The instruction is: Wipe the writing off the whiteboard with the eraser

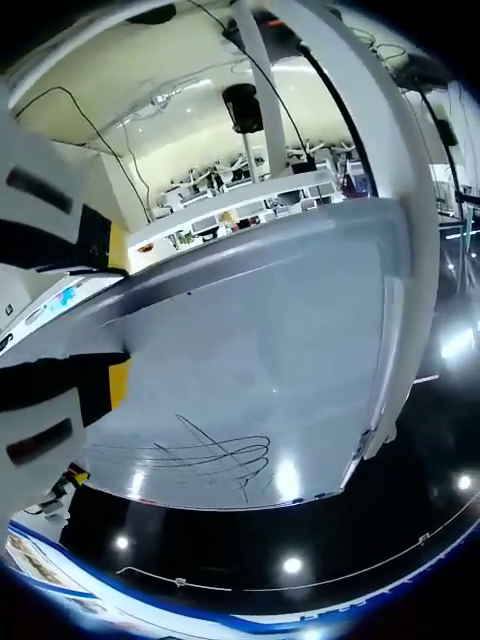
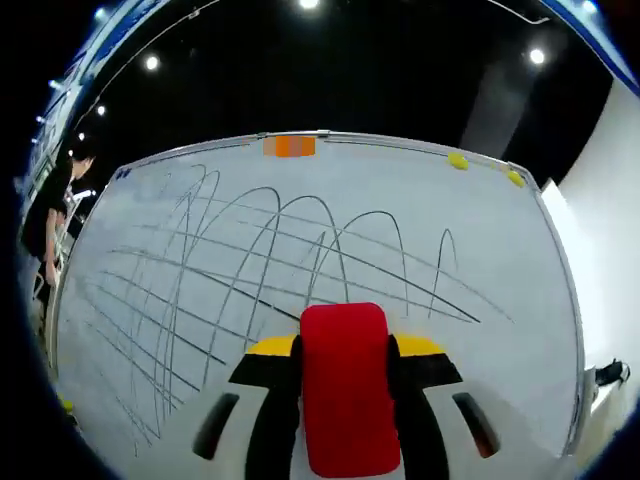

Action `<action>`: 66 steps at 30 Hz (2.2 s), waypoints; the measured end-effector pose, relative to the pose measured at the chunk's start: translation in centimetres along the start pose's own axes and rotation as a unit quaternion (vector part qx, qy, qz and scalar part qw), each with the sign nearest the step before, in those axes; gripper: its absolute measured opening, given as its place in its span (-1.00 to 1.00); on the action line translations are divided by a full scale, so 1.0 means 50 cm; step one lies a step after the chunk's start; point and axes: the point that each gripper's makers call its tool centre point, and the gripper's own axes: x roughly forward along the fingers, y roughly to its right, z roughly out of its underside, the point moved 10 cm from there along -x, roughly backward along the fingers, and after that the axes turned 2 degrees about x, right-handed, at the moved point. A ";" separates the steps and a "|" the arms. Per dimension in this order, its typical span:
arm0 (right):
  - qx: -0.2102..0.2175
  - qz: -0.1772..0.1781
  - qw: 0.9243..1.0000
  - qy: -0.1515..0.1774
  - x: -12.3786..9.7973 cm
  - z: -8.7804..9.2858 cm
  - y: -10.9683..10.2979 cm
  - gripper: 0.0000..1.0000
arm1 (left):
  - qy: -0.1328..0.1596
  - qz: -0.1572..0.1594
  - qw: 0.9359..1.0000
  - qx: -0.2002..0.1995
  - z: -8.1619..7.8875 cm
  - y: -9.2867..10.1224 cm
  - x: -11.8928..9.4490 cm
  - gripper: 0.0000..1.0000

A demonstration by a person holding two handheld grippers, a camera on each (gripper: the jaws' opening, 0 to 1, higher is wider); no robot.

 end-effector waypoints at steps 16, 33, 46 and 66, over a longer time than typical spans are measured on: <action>-0.002 -0.017 1.000 0.010 -0.004 0.009 -0.079 -0.28 | -0.003 0.010 1.000 -0.009 -0.001 -0.004 0.000 -0.36; 0.008 -0.031 0.999 0.029 -0.002 0.006 -0.100 -0.27 | -0.009 0.012 1.000 -0.009 -0.006 -0.012 -0.005 -0.42; -0.001 -0.030 0.999 0.042 0.031 -0.041 -0.085 -0.26 | -0.007 0.012 1.000 -0.003 -0.009 -0.014 -0.002 -0.42; -0.033 -0.054 0.997 0.051 0.015 -0.034 -0.081 -0.29 | -0.014 0.012 1.000 -0.004 -0.008 -0.012 -0.005 -0.42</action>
